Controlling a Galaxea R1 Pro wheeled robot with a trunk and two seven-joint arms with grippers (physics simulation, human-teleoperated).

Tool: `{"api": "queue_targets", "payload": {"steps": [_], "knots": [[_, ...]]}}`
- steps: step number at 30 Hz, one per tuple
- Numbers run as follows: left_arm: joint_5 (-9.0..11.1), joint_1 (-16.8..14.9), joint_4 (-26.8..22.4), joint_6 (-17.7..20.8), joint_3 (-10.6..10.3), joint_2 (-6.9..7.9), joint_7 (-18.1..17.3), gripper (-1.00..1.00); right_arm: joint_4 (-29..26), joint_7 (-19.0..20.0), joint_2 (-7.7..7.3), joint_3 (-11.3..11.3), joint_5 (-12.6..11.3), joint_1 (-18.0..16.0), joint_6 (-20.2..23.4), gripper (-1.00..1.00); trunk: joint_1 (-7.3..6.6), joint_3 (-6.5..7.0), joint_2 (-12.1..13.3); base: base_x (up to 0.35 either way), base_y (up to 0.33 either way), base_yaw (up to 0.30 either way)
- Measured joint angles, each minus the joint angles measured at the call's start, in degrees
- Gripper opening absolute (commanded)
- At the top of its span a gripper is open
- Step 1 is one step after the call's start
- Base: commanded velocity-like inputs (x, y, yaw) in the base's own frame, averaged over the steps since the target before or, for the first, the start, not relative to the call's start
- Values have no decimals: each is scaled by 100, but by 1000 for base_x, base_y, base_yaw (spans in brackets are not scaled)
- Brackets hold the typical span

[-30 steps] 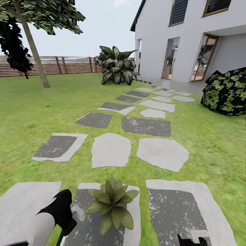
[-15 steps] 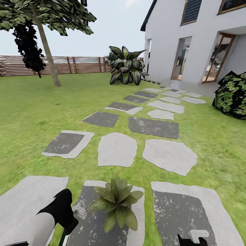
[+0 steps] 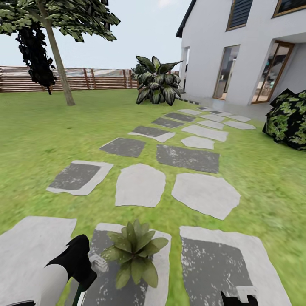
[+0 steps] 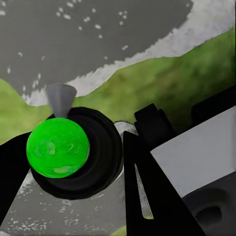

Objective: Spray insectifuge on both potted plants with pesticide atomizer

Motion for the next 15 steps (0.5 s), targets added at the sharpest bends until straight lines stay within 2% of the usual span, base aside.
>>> {"api": "queue_targets", "payload": {"steps": [4, 13, 15], "knots": [[-7, -13, -13, -3, -2, 19, -18, -100, 2, 0, 0, 0, 0, 0, 0, 100, 0, 0, 0, 57, -137, 172], [-38, -112, -255, 4, -30, 54, -118, -100, 4, 0, 0, 0, 0, 0, -1, 100, 1, 0, 0, 4, -8, 15], [-46, -115, -258, 4, -39, 50, -290, -100, 6, 0, 0, 0, 0, 0, -1, 100, 1, 0, 0, 0, 0, 0]]}}
